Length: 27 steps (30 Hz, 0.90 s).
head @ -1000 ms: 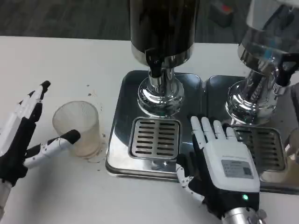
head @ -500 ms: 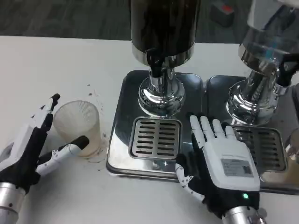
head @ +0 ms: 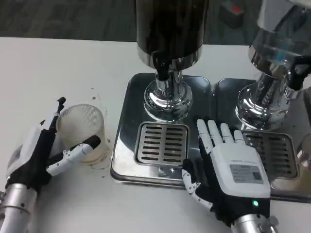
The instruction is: Grasp the cup under the faucet to collect the drink, then remove the cup.
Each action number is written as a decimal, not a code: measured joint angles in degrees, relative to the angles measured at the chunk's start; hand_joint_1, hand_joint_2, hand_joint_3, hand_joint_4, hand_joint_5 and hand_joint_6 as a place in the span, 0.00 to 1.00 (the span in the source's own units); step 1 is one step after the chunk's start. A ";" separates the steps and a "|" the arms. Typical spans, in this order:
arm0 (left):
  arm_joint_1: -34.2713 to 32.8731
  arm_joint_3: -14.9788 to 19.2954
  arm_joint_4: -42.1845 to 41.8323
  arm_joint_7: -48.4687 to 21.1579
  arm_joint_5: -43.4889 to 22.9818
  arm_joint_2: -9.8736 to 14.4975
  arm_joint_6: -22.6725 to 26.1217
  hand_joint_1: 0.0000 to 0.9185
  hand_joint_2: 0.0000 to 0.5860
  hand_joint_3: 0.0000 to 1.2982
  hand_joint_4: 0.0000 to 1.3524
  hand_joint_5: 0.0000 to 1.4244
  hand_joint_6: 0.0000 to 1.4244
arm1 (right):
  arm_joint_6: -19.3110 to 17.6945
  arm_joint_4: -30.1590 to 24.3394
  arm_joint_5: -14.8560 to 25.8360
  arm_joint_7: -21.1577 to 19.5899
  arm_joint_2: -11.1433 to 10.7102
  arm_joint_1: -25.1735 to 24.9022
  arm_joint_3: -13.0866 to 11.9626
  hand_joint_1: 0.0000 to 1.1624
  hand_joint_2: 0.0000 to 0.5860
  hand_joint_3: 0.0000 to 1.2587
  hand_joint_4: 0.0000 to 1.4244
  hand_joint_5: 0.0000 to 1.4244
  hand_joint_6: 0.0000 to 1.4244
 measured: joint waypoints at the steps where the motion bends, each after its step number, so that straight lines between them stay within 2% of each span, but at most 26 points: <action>1: -0.15 -0.08 0.16 -0.09 0.00 0.00 0.01 0.19 0.06 0.00 0.00 0.10 0.07 | 0.00 0.00 0.00 0.00 0.01 0.00 0.00 0.33 0.93 0.00 0.00 0.00 0.00; 6: -0.61 -0.66 0.81 -0.94 -0.01 0.00 0.03 0.23 0.08 0.00 0.00 0.15 0.14 | 0.03 0.00 0.01 0.00 0.04 0.03 0.00 0.33 0.93 0.00 0.00 0.00 0.00; 9: -0.98 -0.76 1.00 -1.09 -0.13 -0.01 0.02 0.25 0.09 0.00 0.01 0.23 0.22 | 0.02 -0.01 0.01 0.36 0.03 0.02 0.02 0.33 0.92 0.00 0.00 0.00 0.00; 11: -1.06 -0.76 1.16 -1.20 -0.36 -0.01 -0.07 0.25 0.10 0.00 0.05 0.28 0.28 | 0.03 -0.01 0.01 0.53 0.02 0.02 0.01 0.33 0.93 0.00 0.00 0.00 0.00; 17: -1.93 -0.72 1.79 -1.39 -1.38 -0.06 -1.13 0.30 0.12 0.16 0.25 0.47 0.51 | 0.03 -0.02 0.04 1.17 0.07 -0.01 0.02 0.33 0.92 0.00 0.00 0.00 0.00; 21: -2.39 -1.44 1.95 -0.82 -1.22 -0.02 -1.19 0.32 0.14 0.23 0.33 0.54 0.59 | 0.09 -0.20 0.09 1.18 0.41 0.01 0.02 0.34 0.92 0.00 0.00 0.00 0.00; 27: -2.82 -1.83 2.07 0.23 -0.92 -0.05 -1.18 0.38 0.17 0.32 0.41 0.60 0.65 | 0.27 -0.27 0.23 1.18 0.78 0.05 0.01 0.34 0.91 0.00 0.00 0.00 0.01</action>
